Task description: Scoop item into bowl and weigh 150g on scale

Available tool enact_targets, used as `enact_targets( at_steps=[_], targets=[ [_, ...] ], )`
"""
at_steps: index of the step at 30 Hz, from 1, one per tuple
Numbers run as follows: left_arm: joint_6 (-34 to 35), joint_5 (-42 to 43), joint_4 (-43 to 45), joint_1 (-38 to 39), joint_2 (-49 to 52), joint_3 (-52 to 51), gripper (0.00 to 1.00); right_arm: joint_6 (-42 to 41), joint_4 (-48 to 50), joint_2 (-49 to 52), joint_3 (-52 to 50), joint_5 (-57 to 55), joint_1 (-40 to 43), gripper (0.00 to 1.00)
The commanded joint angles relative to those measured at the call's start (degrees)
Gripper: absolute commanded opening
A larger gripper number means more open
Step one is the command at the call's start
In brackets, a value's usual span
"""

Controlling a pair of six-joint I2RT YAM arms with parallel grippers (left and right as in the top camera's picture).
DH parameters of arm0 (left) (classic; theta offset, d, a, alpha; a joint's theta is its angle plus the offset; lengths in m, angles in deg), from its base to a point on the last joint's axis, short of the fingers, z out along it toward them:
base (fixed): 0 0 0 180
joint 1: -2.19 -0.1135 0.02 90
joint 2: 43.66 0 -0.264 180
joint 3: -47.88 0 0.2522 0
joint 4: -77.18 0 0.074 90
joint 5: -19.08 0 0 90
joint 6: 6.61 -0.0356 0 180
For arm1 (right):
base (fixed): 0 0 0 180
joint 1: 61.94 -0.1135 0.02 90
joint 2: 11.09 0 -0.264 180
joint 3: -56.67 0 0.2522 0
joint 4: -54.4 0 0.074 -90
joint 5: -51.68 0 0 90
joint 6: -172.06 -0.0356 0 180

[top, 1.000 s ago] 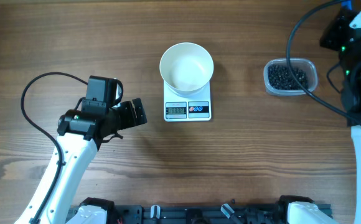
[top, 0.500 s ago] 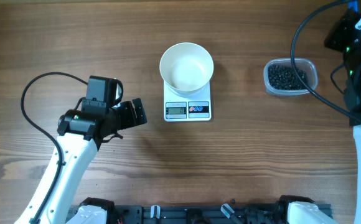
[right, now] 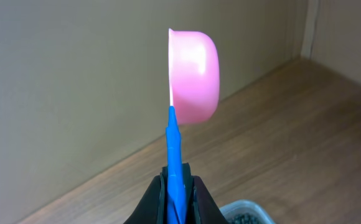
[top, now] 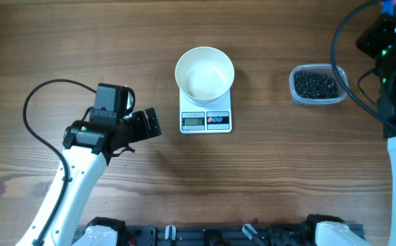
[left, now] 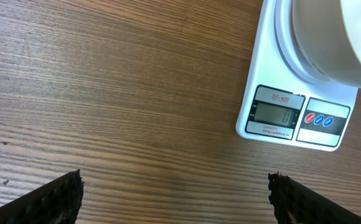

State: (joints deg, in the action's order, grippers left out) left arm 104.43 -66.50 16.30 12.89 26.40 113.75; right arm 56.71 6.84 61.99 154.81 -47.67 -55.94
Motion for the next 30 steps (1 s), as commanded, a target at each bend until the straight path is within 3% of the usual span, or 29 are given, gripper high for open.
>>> enact_targets(
  at_steps=[1, 11, 23, 26, 30],
  targets=[
    [-1.2, 0.5, 0.1, -0.4, -0.6, 0.1, 1.0, -8.2, -0.8, 0.5, 1.4, -1.6, 0.1, 0.04],
    [-1.2, 0.5, 0.1, -0.4, -0.6, 0.1, 1.0, -17.1, -1.0, 0.6, 1.4, -1.2, 0.1, 0.04],
    [-1.2, 0.5, 0.1, -0.4, -0.6, 0.1, 1.0, -17.0, 0.0, 0.7, 1.4, -9.3, 0.1, 0.04],
    [-1.1, 0.5, 0.1, -0.4, -0.6, 0.1, 1.0, -13.9, 0.8, 0.7, 1.4, -10.0, 0.1, 0.04],
    [-1.2, 0.5, 0.1, -0.4, -0.6, 0.1, 1.0, -1.2, 5.0, 1.6, 1.4, -11.0, 0.1, 0.04]
  ],
)
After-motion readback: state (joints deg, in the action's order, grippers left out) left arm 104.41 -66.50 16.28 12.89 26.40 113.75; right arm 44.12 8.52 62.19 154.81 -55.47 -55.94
